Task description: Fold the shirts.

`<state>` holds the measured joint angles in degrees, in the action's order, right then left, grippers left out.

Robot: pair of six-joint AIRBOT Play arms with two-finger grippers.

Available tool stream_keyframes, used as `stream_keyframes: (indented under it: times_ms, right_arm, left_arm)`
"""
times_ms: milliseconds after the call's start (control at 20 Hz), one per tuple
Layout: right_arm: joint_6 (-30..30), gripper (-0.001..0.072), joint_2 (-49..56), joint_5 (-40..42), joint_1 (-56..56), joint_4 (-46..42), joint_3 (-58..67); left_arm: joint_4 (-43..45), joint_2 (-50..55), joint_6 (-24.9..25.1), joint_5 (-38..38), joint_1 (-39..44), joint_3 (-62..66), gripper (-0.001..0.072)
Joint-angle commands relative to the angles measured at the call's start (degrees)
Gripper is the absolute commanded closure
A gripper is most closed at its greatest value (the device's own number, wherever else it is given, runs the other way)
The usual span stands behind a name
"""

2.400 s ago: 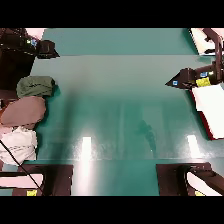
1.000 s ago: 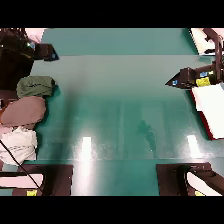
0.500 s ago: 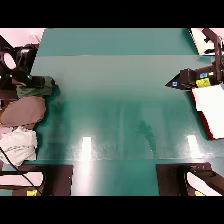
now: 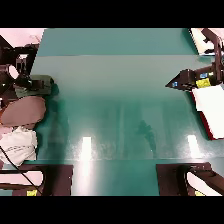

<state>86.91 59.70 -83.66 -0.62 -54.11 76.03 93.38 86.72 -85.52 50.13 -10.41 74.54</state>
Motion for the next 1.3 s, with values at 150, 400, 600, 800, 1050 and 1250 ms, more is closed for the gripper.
stream_keyframes:
  times_ms: [150, 400, 600, 800, 1050, 1250]
  right_arm:
    - [0.0, 0.0691, -2.93, 9.97, -0.02, 0.42, 0.07]
    - [0.02, 0.0692, -8.2, 22.84, -1.25, 0.46, 0.07]
    - [0.02, 0.0692, -10.67, 23.5, -4.5, 0.61, 0.07]
    - [0.02, 0.0692, -12.5, 23.41, -5.79, 0.61, 0.07]
    - [0.02, 0.0692, -13.22, 21.51, -5.79, 0.61, 0.04]
    - [0.02, 0.0691, -13.25, 18.78, -5.79, 0.52, 0.04]
  left_arm:
    - [-7.65, -8.31, 4.31, 4.37, 4.76, 13.6, 0.0683]
    - [-19.56, -20.87, 14.27, 8.15, 18.36, 28.85, 0.0682]
    - [-33.73, -22.77, 18.23, 11.47, 28.11, 32.52, 0.0683]
    - [-35.17, -17.94, 18.45, 13.73, 37.68, 32.52, 0.0683]
    - [-37.42, -4.33, 17.92, 15.06, 42.14, 32.52, 0.0683]
    - [-39.12, 7.13, 13.6, 13.03, 41.81, 32.54, 0.0277]
